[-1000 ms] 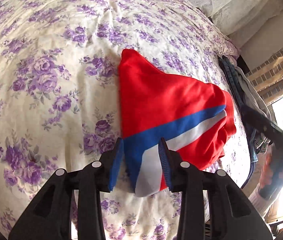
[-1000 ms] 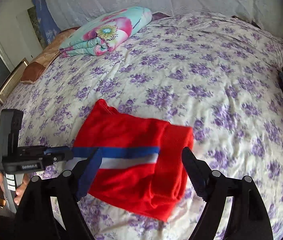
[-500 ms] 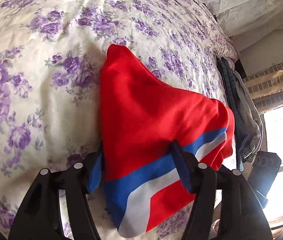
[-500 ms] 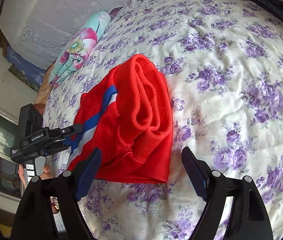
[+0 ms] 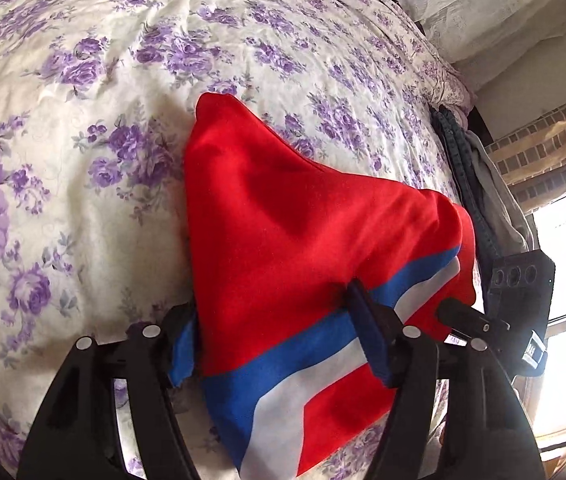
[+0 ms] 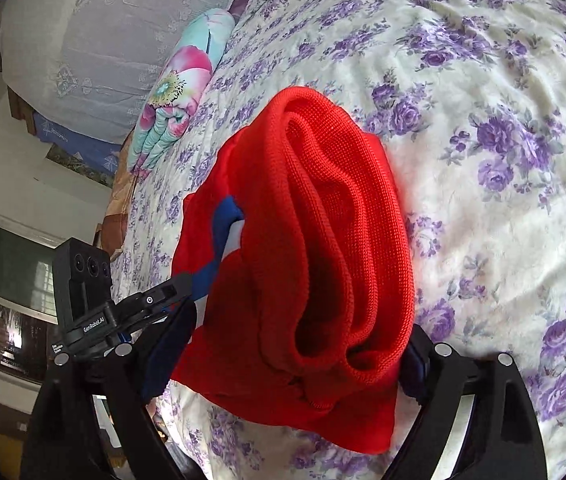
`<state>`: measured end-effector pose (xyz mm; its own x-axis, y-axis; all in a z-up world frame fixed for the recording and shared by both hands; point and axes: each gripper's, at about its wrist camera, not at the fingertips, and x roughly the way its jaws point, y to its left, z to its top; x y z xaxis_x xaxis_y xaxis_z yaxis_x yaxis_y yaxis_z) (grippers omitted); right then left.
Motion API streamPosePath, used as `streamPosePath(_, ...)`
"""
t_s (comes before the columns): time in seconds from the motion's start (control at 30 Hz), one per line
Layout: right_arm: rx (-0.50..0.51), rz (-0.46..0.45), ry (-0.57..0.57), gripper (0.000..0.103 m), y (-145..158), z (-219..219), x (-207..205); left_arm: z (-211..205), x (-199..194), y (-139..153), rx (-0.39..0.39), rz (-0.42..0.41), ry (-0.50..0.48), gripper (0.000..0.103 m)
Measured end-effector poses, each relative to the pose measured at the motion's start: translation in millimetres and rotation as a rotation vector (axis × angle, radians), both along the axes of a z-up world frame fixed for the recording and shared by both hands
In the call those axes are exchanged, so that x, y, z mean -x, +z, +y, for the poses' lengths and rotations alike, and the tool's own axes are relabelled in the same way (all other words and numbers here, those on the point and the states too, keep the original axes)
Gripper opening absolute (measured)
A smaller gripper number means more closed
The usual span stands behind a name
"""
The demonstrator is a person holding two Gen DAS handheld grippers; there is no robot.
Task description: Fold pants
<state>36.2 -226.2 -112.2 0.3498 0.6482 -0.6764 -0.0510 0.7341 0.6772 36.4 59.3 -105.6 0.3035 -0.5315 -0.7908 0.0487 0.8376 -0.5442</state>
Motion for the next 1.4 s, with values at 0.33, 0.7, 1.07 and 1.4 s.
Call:
streamPosePath(0.33,0.197,-0.193,-0.01,0.036,38,10,33,-8,28,55,-0.052,-0.135,-0.014,0.019)
streamPosePath(0.7,0.32,-0.311,0.006,0.036,131,2,-79,-45,-137,124,-0.123,-0.145,-0.059,0.019)
streamPosePath(1.07,0.477,-0.244,-0.102,0.035,83,13,-367,-78,-399,72,-0.28,-0.174,0.073,0.019)
streamPosePath(1.4,0.447,-0.135,-0.12,0.073,23,-14,-414,-61,-440,24,-0.462,-0.193,0.163,0.071)
